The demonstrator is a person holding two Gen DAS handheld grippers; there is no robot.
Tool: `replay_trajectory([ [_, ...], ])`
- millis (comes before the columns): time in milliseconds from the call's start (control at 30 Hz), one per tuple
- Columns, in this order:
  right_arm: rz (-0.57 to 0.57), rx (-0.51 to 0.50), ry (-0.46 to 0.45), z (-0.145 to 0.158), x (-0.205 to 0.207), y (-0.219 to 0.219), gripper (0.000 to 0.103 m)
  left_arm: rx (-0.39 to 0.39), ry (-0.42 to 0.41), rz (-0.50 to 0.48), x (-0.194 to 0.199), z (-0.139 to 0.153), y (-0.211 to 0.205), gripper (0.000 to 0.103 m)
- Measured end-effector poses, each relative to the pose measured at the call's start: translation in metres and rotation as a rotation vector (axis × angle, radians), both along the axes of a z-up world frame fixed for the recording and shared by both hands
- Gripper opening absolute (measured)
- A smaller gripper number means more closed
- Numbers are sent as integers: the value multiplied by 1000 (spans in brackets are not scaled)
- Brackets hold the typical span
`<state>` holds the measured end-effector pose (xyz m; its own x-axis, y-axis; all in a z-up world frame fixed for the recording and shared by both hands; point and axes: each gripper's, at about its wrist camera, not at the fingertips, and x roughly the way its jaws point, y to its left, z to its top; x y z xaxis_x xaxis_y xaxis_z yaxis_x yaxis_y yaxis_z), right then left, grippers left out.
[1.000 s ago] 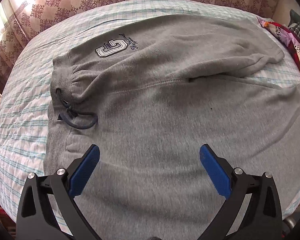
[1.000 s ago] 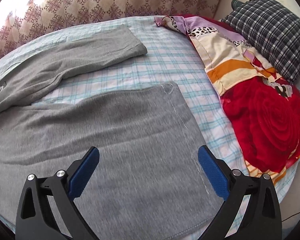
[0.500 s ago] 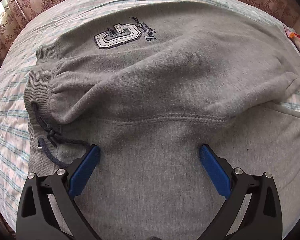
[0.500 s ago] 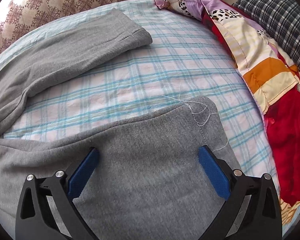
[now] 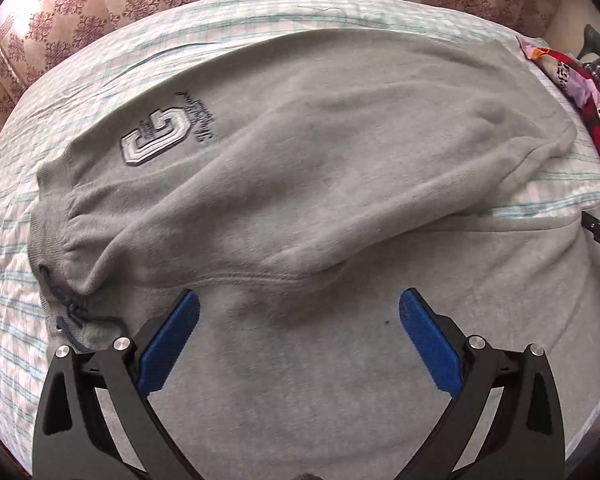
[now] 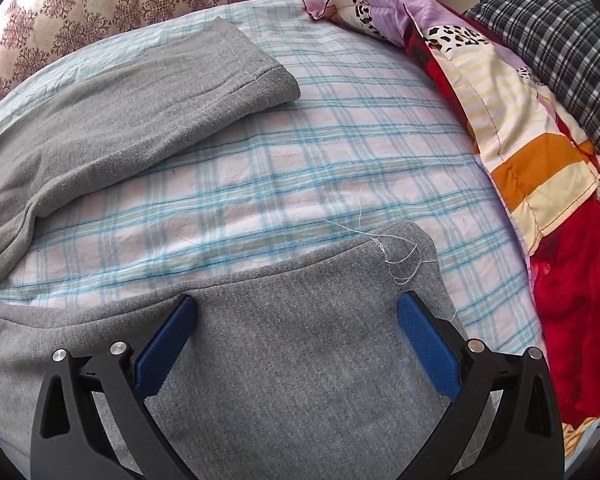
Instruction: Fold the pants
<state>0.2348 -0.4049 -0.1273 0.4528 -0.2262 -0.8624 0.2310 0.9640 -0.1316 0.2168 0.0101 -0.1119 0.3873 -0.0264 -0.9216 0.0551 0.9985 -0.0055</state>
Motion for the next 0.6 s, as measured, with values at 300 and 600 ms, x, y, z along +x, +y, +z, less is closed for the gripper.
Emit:
replay_trajectory([
  [300,6,-6,-41,-1,-8,0,98,96,-2,22,34,-32,-30,101],
  [600,10,4,-45,1,-12,0,98,87,-14,54,32,-31,-24,101],
])
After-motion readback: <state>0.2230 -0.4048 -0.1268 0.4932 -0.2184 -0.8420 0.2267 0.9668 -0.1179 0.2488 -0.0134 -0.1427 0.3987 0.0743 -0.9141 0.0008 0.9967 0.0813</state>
